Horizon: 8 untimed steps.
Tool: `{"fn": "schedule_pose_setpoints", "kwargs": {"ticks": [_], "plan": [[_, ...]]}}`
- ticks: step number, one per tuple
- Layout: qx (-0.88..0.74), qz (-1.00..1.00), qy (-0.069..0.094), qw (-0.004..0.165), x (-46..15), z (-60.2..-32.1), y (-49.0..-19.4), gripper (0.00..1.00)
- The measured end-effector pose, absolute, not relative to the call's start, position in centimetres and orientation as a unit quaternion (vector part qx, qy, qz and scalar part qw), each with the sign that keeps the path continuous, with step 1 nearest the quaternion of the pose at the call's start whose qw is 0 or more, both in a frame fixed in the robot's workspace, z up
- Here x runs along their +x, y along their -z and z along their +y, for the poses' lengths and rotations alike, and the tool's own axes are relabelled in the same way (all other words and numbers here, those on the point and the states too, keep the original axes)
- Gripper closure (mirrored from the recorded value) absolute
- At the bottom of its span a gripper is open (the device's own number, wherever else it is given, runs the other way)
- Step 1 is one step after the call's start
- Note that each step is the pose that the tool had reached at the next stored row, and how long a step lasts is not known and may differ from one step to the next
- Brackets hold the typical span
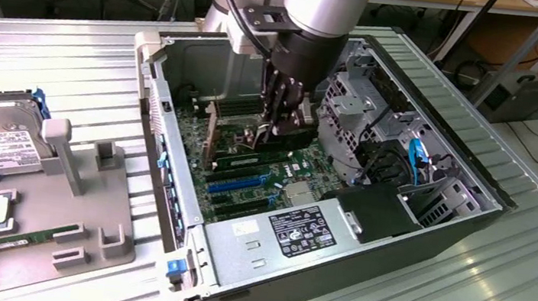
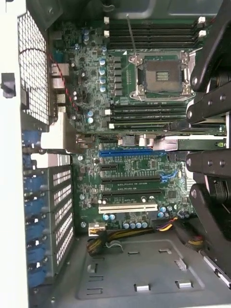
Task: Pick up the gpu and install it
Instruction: 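Insert the gpu into the slot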
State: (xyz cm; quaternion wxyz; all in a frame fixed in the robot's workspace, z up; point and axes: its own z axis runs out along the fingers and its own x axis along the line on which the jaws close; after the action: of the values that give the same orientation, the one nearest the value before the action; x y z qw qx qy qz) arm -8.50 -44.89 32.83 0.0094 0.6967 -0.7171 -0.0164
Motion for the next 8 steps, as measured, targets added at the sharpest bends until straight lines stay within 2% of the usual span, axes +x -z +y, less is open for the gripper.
{"fn": "schedule_pose_setpoints", "kwargs": {"ticks": [8], "plan": [[0.698,-0.716,0.016,0.006,-9.7,-46.0,-32.1,0.74]]}}
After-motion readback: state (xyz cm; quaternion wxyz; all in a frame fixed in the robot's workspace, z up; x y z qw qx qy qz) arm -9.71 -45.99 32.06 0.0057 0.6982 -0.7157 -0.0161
